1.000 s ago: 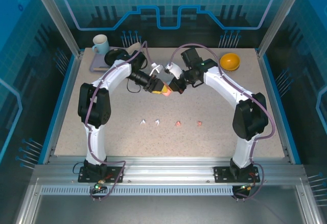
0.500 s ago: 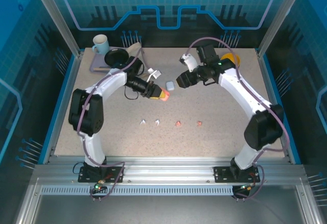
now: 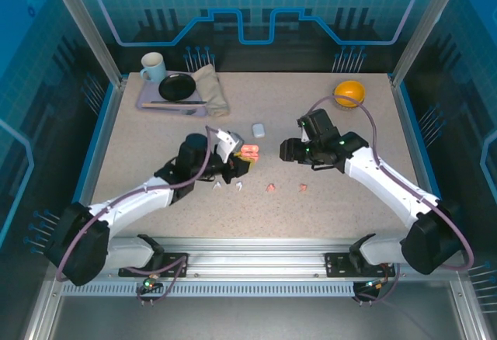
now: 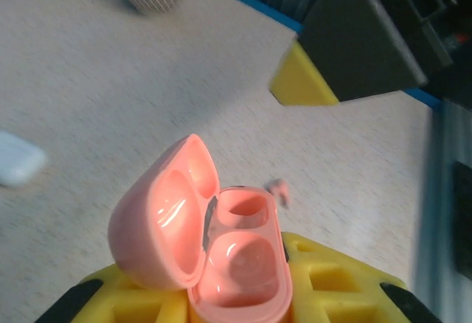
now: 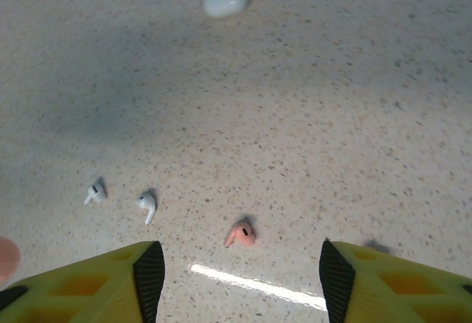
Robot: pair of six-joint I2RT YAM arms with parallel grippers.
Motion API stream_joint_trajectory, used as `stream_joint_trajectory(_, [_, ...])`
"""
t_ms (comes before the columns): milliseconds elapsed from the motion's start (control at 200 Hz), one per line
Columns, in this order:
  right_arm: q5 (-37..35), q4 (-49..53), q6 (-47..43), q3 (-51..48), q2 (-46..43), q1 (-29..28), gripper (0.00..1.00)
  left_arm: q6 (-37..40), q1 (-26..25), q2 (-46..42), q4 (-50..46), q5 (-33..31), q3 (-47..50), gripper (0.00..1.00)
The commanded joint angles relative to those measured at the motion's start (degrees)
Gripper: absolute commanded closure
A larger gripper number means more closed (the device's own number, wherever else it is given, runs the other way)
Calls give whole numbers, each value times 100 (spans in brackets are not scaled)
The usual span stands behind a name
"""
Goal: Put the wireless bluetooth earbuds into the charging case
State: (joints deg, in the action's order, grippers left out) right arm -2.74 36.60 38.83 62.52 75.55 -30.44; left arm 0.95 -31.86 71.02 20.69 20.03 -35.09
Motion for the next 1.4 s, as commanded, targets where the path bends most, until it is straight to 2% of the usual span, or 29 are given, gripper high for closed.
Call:
stream_joint_trajectory(0, [-766,159,1108,-158,-248,-188,39,66,-222,-272,2743,-1625,770,100])
stream_joint_trajectory(160, [-1053,473,1866,-223,-163,-387,39,47,-488,-720,3254,-2045,1200,100])
stream_joint_trajectory(360, [-1125,669,1997,174,613,-696,40,590,-499,-935,3485,-1759,1412,100])
stream_joint_trajectory(525, [-1307,1012,2010,803,1444,-984,40,689,-338,-790,3782,-1604,1443,100])
stream_joint_trajectory(820, [-1337,989,2494,897,1993,-1151,40,24,556,-231,4455,-1364,1394,100])
stream_joint_trajectory(1130, [-1461,1234,3032,1057,2402,-1359,39,-21,590,-296,4240,-1233,1311,100])
stream_joint_trajectory(1391, [-1205,1508,4065,1356,3082,-1552,36,-34,585,-344,4189,-1194,1364,100])
